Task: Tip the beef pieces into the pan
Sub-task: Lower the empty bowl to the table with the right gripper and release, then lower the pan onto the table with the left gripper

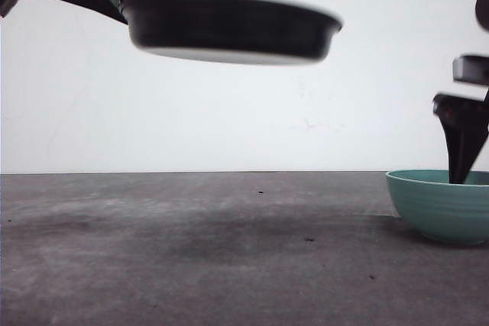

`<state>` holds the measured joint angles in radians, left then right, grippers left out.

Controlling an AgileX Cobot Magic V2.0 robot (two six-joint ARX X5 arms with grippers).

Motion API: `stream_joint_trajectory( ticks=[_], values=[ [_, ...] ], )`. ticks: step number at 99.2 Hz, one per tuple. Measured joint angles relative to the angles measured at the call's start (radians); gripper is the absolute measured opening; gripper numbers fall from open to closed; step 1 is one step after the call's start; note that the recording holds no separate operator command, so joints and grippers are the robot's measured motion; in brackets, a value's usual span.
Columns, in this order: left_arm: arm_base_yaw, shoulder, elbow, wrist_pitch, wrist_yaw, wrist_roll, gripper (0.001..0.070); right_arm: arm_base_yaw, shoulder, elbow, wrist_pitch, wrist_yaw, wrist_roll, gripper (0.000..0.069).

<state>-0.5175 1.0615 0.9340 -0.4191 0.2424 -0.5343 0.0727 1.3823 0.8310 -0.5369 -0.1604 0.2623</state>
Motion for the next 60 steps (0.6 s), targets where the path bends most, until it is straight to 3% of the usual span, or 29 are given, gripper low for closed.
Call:
stream_joint_trajectory(
  ticks=[11, 23, 26, 37, 41, 48, 60],
  values=[
    [0.03, 0.043, 0.0, 0.052, -0.024, 0.002, 0.0055, 0.0, -0.137, 0.024, -0.021, 0.0, 0.0, 0.0604],
    [0.066, 0.123, 0.0, 0.164, 0.017, -0.021, 0.0055, 0.013, -0.316, 0.077, -0.035, -0.005, 0.006, 0.0588],
    [0.072, 0.151, 0.0, 0.195, 0.035, -0.035, 0.0055, 0.019, -0.365, 0.084, -0.035, -0.016, 0.008, 0.0531],
    [0.075, 0.248, 0.003, 0.252, 0.061, -0.071, 0.0055, 0.056, -0.541, 0.09, -0.038, -0.072, 0.004, 0.0203],
    [0.075, 0.286, 0.004, 0.264, 0.063, -0.078, 0.0055, 0.068, -0.596, 0.09, -0.041, -0.074, 0.003, 0.0116],
    [0.075, 0.354, 0.004, 0.27, 0.062, -0.088, 0.0055, 0.086, -0.684, 0.09, -0.06, -0.079, 0.004, 0.0044],
    [0.077, 0.466, 0.004, 0.274, 0.059, -0.092, 0.0055, 0.087, -0.783, 0.09, -0.116, -0.075, 0.007, 0.0015]
  ],
)
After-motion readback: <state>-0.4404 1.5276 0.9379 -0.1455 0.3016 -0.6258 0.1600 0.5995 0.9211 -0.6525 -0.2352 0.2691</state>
